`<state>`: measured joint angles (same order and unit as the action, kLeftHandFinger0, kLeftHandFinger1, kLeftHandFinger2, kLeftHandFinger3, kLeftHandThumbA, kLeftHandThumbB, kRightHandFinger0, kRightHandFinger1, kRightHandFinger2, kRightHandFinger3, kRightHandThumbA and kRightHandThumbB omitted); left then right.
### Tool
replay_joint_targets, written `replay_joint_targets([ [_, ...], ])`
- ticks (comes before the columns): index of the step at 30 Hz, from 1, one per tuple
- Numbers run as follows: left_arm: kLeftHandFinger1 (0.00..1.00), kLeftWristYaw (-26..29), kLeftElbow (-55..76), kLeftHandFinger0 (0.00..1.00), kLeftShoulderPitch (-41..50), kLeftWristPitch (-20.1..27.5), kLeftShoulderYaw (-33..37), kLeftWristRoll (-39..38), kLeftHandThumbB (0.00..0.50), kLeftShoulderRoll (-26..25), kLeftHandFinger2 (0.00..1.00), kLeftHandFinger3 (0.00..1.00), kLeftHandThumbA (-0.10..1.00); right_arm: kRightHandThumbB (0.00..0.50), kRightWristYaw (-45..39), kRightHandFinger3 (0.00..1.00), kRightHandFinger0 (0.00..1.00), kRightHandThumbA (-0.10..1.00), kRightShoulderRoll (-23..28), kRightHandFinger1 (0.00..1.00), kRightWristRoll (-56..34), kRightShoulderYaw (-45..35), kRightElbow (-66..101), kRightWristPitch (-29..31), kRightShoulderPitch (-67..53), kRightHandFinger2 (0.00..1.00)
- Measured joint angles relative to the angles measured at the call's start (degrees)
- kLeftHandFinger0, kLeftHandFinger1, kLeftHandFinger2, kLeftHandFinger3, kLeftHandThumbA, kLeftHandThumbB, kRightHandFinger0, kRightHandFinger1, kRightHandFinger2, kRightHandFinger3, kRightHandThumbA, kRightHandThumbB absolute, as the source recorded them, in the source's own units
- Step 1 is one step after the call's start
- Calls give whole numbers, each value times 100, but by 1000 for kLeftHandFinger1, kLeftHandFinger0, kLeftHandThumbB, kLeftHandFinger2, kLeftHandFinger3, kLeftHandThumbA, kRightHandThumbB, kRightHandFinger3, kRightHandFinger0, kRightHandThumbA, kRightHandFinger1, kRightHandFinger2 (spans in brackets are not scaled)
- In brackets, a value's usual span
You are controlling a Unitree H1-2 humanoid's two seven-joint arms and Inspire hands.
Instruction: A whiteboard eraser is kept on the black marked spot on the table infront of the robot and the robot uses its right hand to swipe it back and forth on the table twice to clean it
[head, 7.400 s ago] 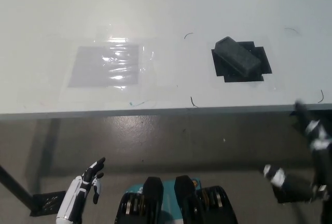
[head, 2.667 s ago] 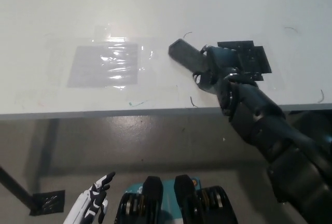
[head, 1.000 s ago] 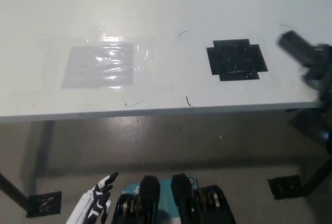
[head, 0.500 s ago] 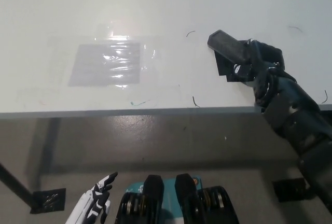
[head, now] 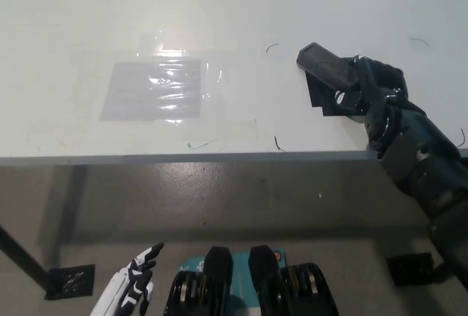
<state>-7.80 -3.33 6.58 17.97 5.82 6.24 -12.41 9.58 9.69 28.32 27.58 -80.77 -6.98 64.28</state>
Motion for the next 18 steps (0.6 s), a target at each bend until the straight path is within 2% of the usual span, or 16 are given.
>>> replay_joint_targets([
  [2,1000,0,-15,1000,-2,0,1,0,500,0,1000,1000,1000,500,-203,1000,1000,808,46,1000,-50,-90,15,51,38,1000],
  [4,1000,0,-22,1000,-2,0,2,0,500,1,1000,1000,1000,500,-420,1000,1000,809,91,1000,-111,-178,42,121,94,1000],
  [5,1000,0,-23,1000,-5,-1,2,0,500,1,1000,1000,1000,500,-547,1000,1000,938,120,1000,-161,-260,78,154,120,1000],
  [6,1000,0,-25,1000,-9,-1,2,0,500,1,1000,1000,1000,500,-682,1000,1000,812,150,1000,-214,-357,112,178,149,1000],
  [15,1000,0,-52,1000,-95,0,1,-3,500,1,1000,1000,1000,500,-1744,1000,1000,861,426,1000,-765,-1185,1024,427,288,1000],
  [16,1000,0,-52,1000,-104,0,0,-6,500,1,1000,1000,1000,500,-1860,1000,1000,757,453,1000,-823,-1260,1171,428,297,1000],
  [18,1000,-1,-51,1000,-116,-1,-2,-13,500,-1,1000,1000,1000,500,-2102,1000,1000,783,514,1000,-1003,-1499,1646,418,303,1000],
])
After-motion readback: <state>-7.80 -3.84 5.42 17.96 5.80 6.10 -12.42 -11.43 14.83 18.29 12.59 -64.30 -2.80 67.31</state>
